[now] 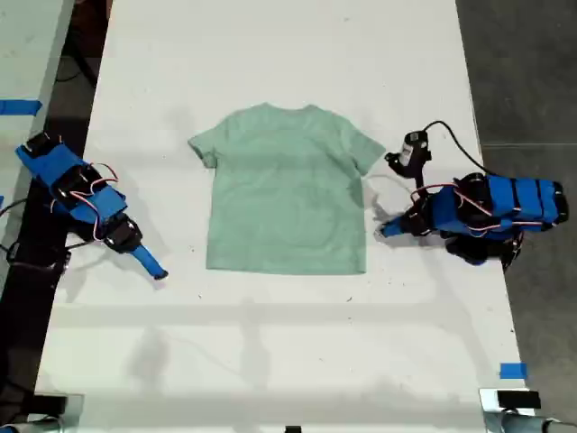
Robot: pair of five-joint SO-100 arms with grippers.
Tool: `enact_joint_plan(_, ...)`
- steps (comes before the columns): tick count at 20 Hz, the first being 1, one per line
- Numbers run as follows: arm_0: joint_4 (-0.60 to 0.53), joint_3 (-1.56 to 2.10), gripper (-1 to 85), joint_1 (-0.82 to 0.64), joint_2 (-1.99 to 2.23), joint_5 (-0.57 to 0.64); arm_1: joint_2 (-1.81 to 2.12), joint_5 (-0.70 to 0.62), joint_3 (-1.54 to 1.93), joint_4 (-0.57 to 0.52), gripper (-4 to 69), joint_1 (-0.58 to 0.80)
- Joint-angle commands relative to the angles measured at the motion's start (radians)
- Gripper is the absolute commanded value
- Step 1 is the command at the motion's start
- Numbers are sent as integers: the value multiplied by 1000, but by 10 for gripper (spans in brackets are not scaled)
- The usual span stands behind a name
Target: Fold t shirt
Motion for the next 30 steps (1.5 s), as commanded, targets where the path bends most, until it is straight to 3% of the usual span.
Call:
enact_joint_plan(1, -35, 18, 174, 2, 5, 147, 28, -12, 35, -20, 66, 12)
enact_joint_plan(2, -55, 18, 173, 6, 5, 350, 28, 23, 35, -20, 64, 17)
enact_joint_plan(3, -58, 18, 171, 15, 5, 399, 28, 110, 35, -20, 64, 26)
enact_joint_plan(5, -57, 18, 142, -5, 5, 357, 28, 488, 35, -20, 67, 11)
enact_joint_plan(8, -55, 18, 128, -187, 5, 330, 28, 790, 35, -20, 73, -40)
enact_joint_plan(9, -55, 18, 128, -249, 5, 331, 28, 821, 35, -20, 83, -35)
enact_joint_plan(10, -55, 18, 128, -302, 5, 334, 31, 788, 31, -26, 152, -46)
enact_joint_plan(11, -55, 18, 128, -354, 5, 334, 32, 660, -2, -6, 176, -101)
enact_joint_plan(12, -55, 18, 128, -399, 5, 334, 32, 663, -14, 2, 27, -84)
enact_joint_plan(13, -55, 18, 128, -439, 5, 334, 32, 560, -8, -109, 6, 5)
enact_joint_plan(15, -55, 18, 128, -505, 5, 334, 17, 506, -49, -344, 5, 38)
enact_joint_plan(19, -55, 18, 128, -583, 5, 334, -676, 468, -641, -112, 12, 295)
enact_joint_plan(22, -55, 18, 128, -597, 5, 334, -1209, 288, -1121, 46, 22, 512)
enact_joint_plan(24, -55, 18, 128, -595, 5, 334, -1440, 158, -1287, 52, 317, 669)
enact_joint_plan(26, -55, 18, 128, -595, 5, 334, -1626, 94, -1388, 38, 314, 769)
enact_joint_plan(28, -55, 18, 128, -594, 5, 334, -1727, 101, -1405, -14, 225, 818)
enact_joint_plan(30, -55, 18, 128, -594, 5, 334, -1779, 112, -1401, -54, 204, 844)
